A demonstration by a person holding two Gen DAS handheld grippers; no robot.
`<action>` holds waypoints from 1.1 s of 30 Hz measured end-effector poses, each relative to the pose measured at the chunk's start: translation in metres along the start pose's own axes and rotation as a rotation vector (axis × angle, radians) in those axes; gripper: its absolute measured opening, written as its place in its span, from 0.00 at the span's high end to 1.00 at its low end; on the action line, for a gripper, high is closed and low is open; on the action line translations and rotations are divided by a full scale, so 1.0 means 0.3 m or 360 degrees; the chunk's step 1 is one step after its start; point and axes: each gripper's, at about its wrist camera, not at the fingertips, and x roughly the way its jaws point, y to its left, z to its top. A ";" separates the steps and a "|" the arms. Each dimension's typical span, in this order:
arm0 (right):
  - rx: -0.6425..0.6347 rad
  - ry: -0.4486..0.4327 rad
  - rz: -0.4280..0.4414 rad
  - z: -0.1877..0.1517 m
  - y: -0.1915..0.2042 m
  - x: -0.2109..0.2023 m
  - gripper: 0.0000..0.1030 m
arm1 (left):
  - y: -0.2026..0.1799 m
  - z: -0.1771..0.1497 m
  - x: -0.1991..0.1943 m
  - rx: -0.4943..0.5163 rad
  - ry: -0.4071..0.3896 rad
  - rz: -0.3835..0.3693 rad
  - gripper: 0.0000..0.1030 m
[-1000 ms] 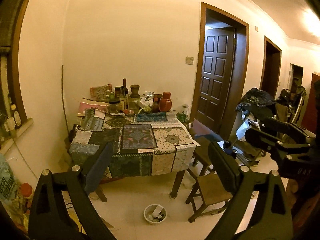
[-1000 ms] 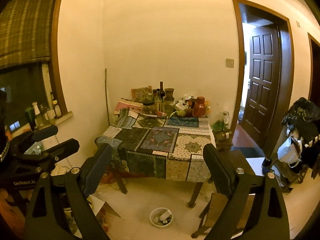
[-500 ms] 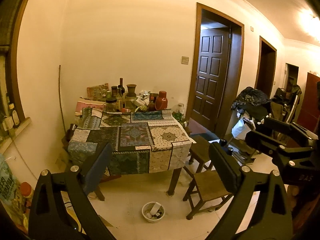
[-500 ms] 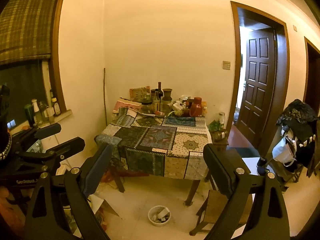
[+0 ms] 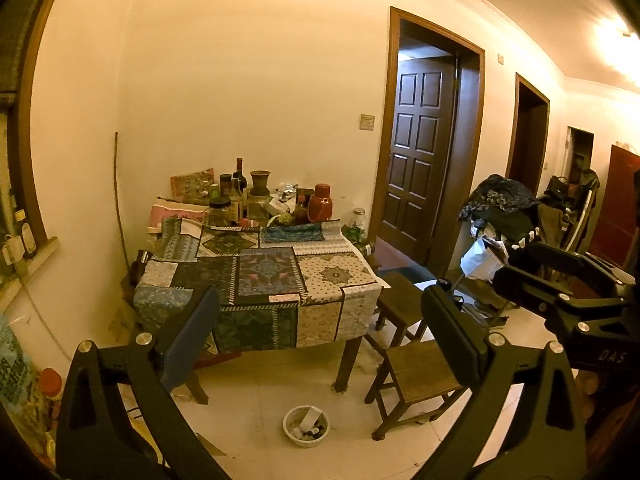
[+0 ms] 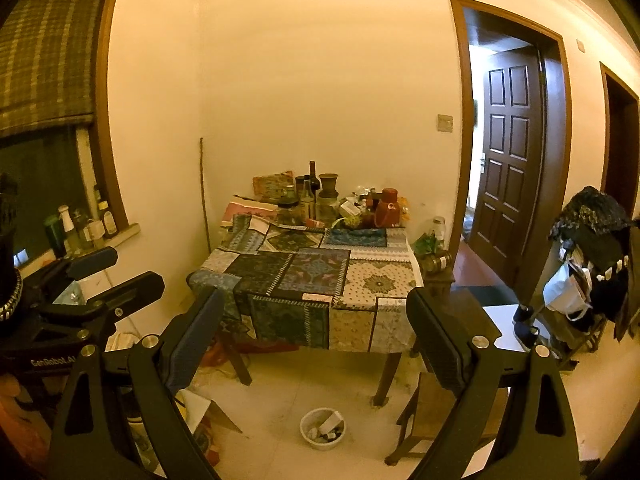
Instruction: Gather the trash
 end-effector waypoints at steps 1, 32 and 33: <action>0.0002 0.0001 -0.0001 0.002 -0.001 0.000 0.11 | 0.001 0.000 0.000 0.0000 -0.0002 -0.0002 0.02; 0.0042 0.0047 0.0043 0.021 -0.066 0.063 0.11 | 0.008 0.009 0.040 -0.0026 0.0018 -0.0015 0.02; 0.0044 0.0049 0.0048 0.022 -0.074 0.069 0.11 | 0.004 0.010 0.049 -0.0028 0.0021 -0.0009 0.02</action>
